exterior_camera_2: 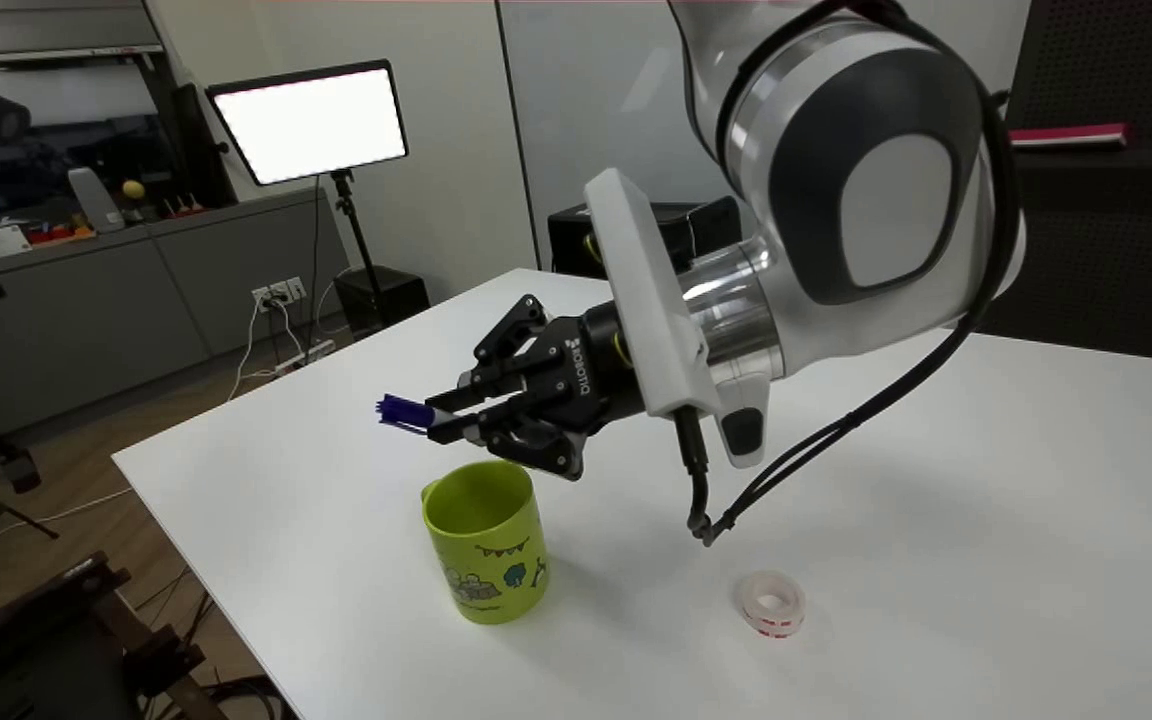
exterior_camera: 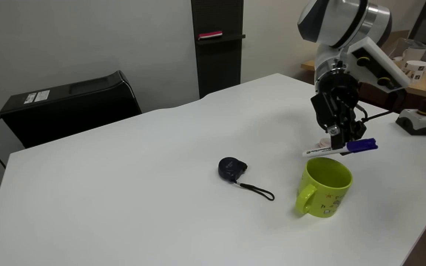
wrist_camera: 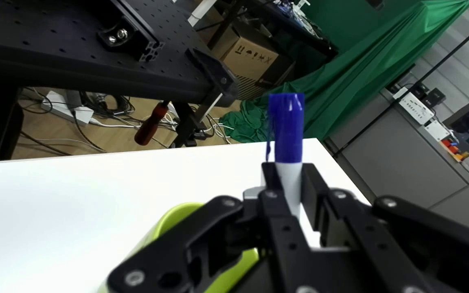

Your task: Place the blue marker in the yellow mug

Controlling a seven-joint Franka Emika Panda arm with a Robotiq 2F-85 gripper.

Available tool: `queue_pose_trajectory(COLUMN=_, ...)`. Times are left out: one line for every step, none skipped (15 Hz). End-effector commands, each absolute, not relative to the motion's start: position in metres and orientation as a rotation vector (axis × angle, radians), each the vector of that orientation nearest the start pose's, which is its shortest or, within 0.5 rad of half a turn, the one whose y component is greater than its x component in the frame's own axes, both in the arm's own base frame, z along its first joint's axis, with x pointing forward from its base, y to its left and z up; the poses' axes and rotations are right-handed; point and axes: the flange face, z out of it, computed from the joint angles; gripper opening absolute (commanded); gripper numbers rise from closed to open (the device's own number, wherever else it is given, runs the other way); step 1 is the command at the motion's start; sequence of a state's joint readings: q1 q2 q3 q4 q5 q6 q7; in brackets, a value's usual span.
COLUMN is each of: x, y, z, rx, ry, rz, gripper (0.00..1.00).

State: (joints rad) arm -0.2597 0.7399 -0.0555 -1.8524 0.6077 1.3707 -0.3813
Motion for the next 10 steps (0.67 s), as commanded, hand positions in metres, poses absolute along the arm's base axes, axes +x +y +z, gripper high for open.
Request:
queue_pose_trajectory(x=0.501, y=-0.074, z=0.118, rx=-1.972, ry=0.261, rz=1.040, gripper=0.05)
queue_pose_trajectory(x=0.500, y=-0.070, z=0.119, rx=-1.975, ry=0.263, rz=1.032, gripper=0.05)
queue_pose_trajectory(x=0.499, y=-0.066, z=0.120, rx=-1.982, ry=0.263, rz=1.027, gripper=0.05)
queue_pose_trajectory(x=0.498, y=-0.062, z=0.120, rx=-1.988, ry=0.261, rz=1.022, gripper=0.05)
queue_pose_trajectory(x=0.495, y=-0.058, z=0.120, rx=-1.993, ry=0.259, rz=1.016, gripper=0.05)
queue_pose_trajectory(x=0.492, y=-0.054, z=0.119, rx=-2.000, ry=0.255, rz=1.014, gripper=0.05)
queue_pose_trajectory(x=0.489, y=-0.051, z=0.118, rx=-2.006, ry=0.255, rz=1.014, gripper=0.05)
queue_pose_trajectory(x=0.484, y=-0.047, z=0.116, rx=-2.016, ry=0.256, rz=1.013, gripper=0.05)
queue_pose_trajectory(x=0.480, y=-0.044, z=0.115, rx=-2.021, ry=0.255, rz=1.015, gripper=0.05)
queue_pose_trajectory(x=0.476, y=-0.040, z=0.114, rx=-2.030, ry=0.254, rz=1.016, gripper=0.05)
